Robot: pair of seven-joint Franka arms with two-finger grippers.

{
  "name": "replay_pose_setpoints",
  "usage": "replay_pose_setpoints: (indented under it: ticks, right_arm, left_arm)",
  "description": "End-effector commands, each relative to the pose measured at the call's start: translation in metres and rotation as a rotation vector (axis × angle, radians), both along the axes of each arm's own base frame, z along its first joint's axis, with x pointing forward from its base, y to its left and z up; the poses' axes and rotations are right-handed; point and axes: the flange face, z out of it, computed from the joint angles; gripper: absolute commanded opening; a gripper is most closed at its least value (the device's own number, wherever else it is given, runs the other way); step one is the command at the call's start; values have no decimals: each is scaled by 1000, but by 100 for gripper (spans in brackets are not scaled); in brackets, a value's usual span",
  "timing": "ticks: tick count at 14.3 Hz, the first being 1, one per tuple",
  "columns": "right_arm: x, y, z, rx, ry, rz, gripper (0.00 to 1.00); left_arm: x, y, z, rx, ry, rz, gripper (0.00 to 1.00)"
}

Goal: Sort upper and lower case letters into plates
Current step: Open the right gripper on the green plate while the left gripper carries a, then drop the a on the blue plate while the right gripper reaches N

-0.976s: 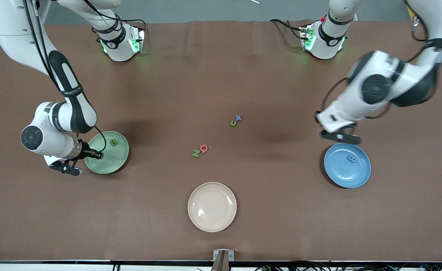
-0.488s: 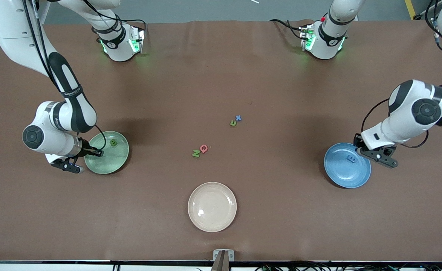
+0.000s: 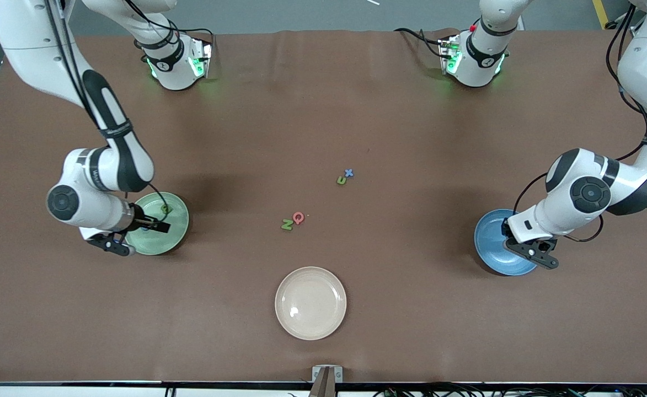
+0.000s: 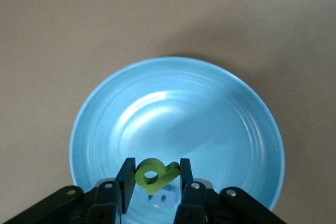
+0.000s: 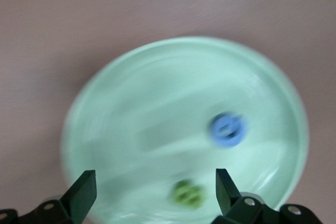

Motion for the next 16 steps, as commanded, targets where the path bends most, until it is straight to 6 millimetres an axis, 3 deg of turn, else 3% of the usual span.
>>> replay_pose_setpoints:
  ticks: [1, 2, 5, 7, 10, 11, 12, 13, 14, 16]
  right_arm:
    - [-3, 94, 23, -36, -29, -150, 100]
    - [-2, 124, 31, -35, -52, -195, 100]
    - [2, 208, 15, -23, -54, -364, 100]
    - [1, 235, 2, -39, -53, -475, 100]
    - [1, 256, -8, -28, -83, -619, 100]
    - [1, 265, -16, -31, -89, -667, 100]
    - [-3, 282, -24, -35, -90, -696, 100]
    - [-2, 299, -28, -34, -95, -730, 100]
    - [3, 305, -32, -32, -98, -774, 100]
    - [4, 316, -37, -37, -97, -827, 99]
  left_arm:
    - [20, 8, -12, -28, -20, 10, 20]
    - [23, 7, -15, -20, -22, 9, 20]
    - [32, 3, -36, -4, -39, 0, 20]
    - [33, 4, -55, -19, -55, 0, 20]
    - [35, 8, -53, -10, -68, -2, 21]
    - [36, 8, -51, -9, -71, -1, 27]
    - [37, 7, -48, -9, -77, 4, 47]
    - [38, 7, -42, -7, -83, 6, 81]
    - [38, 9, -35, -5, -83, 12, 100]
    - [37, -10, -8, -10, -47, 26, 100]
